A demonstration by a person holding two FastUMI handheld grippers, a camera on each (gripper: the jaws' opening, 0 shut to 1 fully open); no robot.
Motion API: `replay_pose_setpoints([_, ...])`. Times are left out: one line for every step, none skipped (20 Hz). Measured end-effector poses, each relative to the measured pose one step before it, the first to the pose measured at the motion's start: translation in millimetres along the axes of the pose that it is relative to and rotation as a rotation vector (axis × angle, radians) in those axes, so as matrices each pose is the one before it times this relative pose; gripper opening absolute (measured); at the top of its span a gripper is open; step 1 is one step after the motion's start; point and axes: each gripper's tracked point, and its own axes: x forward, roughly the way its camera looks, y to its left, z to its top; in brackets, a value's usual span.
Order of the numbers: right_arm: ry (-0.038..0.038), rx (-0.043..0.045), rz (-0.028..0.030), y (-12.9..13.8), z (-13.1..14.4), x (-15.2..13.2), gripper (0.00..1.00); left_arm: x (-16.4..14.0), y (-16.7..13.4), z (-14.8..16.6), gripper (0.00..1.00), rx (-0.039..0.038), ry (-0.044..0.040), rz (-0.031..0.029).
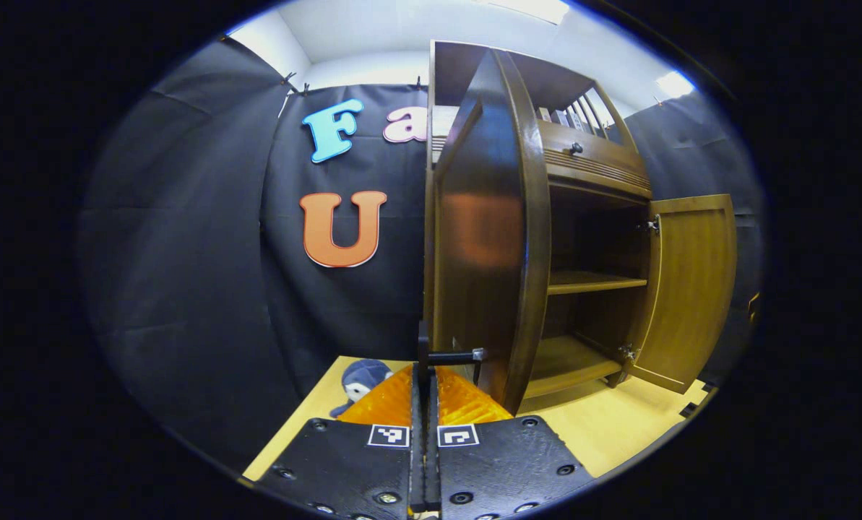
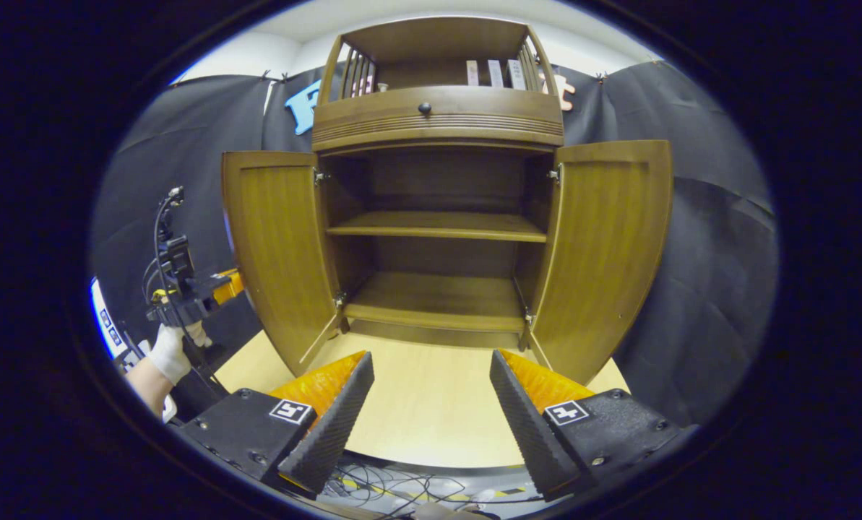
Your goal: Open the right door of the double-door shoe cabinet with the right hand, and open the left door with the left hand.
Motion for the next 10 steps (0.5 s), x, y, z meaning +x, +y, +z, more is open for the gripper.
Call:
replay_pose_setpoints([0.00317,-0.00026,-0.00029,-1.04,-0.99,0.85,1.00,0.47,7.12,-0.31,0.00,-0.00528,-0.00146,-0.00214])
replay_pose_setpoints([0.00233,0.00013,0.00028,-0.62,-0.15,0.46,1.00,-1.46,3.96,-0.05,0.00,-0.00899,0.00043,-0.01133])
replay_pose_setpoints([0.00310,-0.00089,-0.00006,-0.29,-0.69,0.16,1.00,1.33,6.01,-0.07,0.00,-0.00674,-0.00366,-0.01051])
replay_pose_setpoints([0.00276,-0.00042,-0.00007,-1.14,-0.80,0.09,1.00,0.55,5.38,0.44,0.07,-0.00418,-0.00081,-0.00859])
replay_pose_setpoints([0.00271,-0.00287,0.00266,-0.60,0.79,0.25,1.00,-0.49,3.06,-1.53,0.00,-0.00481,0.00585,-0.01797])
replay_pose_setpoints([0.00077,-0.00130,-0.00152,-1.20,-1.34,0.27,1.00,0.19,2.62,1.06,0.00,0.00142,-0.00188,-0.01612])
replay_pose_setpoints([0.00207,-0.00096,0.00054,-1.06,-1.11,0.29,1.00,1.13,2.17,0.07,0.00,0.00420,0.00199,-0.02363])
replay_pose_setpoints([-0.00071,-0.00086,0.00203,-0.32,0.79,-0.12,1.00,1.49,1.79,-0.04,0.00,0.00090,0.00415,-0.02472])
replay_pose_setpoints([0.00226,-0.00215,0.00292,-0.12,-0.19,-0.32,1.00,0.71,2.26,0.46,0.00,-0.00967,-0.00198,-0.02068])
replay_pose_setpoints([-0.00093,-0.00156,0.00782,0.88,1.15,0.34,1.00,0.82,0.38,-0.45,0.00,-0.01786,0.00347,-0.02617])
